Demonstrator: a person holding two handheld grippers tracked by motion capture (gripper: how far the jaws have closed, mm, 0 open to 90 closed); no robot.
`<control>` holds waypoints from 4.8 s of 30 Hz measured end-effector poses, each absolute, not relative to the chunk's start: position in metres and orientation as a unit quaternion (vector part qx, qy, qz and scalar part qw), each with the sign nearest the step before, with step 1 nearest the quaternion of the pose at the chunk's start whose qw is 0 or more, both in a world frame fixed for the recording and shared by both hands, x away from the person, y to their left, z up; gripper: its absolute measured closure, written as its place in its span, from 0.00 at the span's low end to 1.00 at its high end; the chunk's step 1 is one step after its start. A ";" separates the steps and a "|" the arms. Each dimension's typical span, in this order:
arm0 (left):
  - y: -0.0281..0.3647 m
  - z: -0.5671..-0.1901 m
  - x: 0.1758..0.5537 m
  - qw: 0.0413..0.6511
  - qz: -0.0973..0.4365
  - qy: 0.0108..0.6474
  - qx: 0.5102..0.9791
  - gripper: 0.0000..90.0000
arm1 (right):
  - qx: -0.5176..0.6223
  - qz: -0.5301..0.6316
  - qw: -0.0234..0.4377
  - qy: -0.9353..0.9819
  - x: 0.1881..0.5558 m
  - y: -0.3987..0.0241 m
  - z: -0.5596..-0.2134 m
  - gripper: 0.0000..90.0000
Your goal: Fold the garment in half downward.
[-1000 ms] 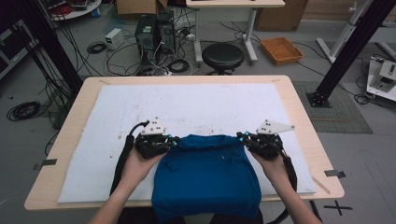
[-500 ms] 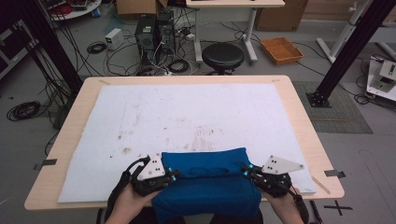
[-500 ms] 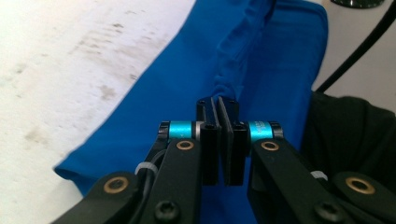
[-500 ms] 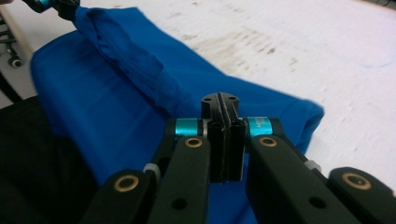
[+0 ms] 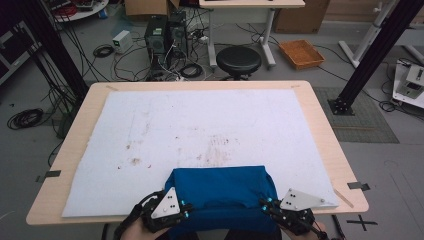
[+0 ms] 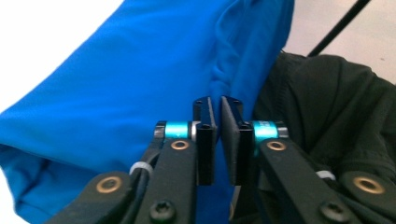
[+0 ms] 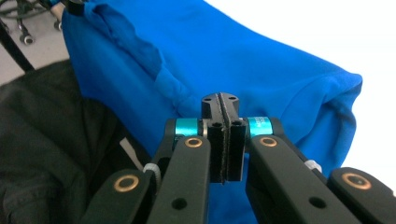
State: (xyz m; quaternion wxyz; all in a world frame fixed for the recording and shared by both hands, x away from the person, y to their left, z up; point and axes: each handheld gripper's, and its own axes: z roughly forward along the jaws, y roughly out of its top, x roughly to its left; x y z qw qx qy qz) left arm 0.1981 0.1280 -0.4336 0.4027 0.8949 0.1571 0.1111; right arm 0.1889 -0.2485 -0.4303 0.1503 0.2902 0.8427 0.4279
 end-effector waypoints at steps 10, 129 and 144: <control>0.138 -0.420 0.216 0.434 0.128 0.213 0.866 0.68 | 0.304 0.447 0.166 0.825 0.200 -0.256 -0.418 0.85; 0.155 -0.438 0.356 0.415 0.070 0.458 0.783 0.93 | 0.459 0.401 0.133 0.782 0.353 -0.253 -0.442 0.96; 0.157 -0.433 0.353 0.428 0.070 0.454 0.779 0.93 | 0.464 0.413 0.137 0.772 0.351 -0.257 -0.432 0.81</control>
